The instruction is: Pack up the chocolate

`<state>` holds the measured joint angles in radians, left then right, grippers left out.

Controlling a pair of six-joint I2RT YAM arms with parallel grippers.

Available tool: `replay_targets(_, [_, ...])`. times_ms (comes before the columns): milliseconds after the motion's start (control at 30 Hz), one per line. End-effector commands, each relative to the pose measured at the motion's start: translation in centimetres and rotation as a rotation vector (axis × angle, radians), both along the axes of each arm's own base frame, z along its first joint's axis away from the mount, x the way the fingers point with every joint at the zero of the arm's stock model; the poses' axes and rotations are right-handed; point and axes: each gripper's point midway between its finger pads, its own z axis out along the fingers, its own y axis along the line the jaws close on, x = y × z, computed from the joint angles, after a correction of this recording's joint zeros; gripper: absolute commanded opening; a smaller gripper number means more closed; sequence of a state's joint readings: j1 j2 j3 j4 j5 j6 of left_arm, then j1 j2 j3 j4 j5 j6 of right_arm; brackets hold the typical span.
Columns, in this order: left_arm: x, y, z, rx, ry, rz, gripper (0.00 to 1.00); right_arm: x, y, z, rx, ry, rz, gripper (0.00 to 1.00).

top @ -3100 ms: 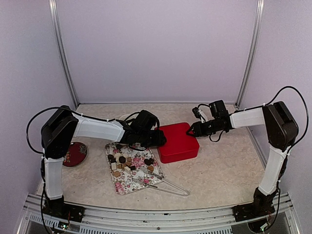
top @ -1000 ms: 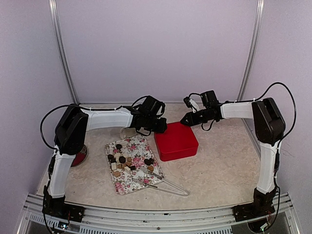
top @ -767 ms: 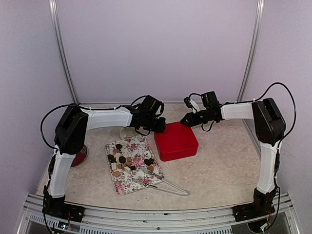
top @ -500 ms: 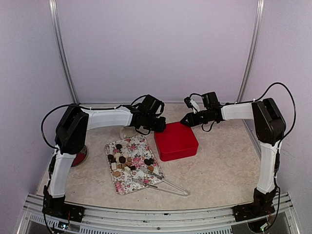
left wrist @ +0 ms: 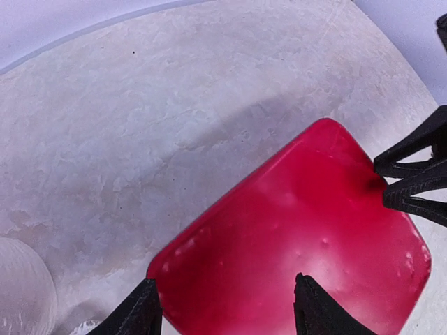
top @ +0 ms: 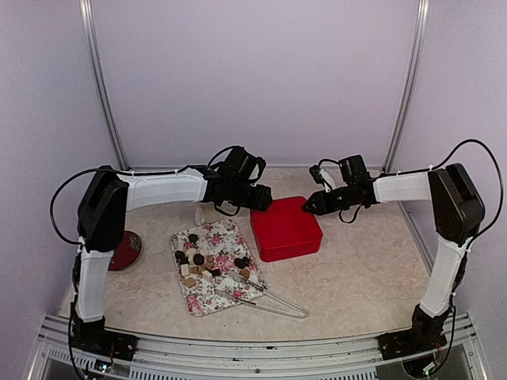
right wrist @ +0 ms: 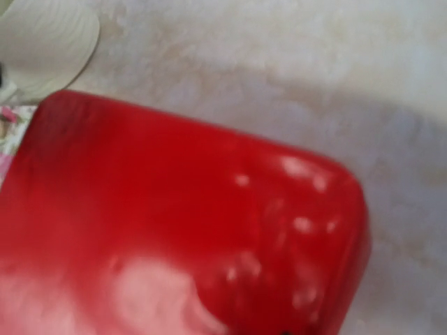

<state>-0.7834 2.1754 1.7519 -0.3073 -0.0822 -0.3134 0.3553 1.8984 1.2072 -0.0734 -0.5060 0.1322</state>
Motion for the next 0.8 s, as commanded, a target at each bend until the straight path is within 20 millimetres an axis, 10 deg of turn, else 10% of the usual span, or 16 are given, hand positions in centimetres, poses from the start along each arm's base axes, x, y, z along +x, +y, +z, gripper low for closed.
replay_targets(0, [-3.5, -0.8, 5.5, -0.065, -0.091, -0.077, 0.66, -0.4, -2.2, 0.9, -0.002, 0.053, -0.064, 0.43])
replay_targets(200, [-9.9, -2.0, 5.2, -0.063, -0.080, -0.198, 0.63, 5.3, -0.2, 4.2, 0.060, -0.024, -0.010, 0.57])
replay_targets(400, [-15.5, -4.5, 1.4, -0.049, 0.019, -0.334, 0.57, 7.2, 2.4, 2.6, 0.113, 0.026, 0.087, 0.61])
replay_targets(767, [-17.6, -6.6, -4.7, -0.012, 0.139, -0.383, 0.56, 6.5, 4.4, -2.7, 0.122, 0.119, 0.189, 0.72])
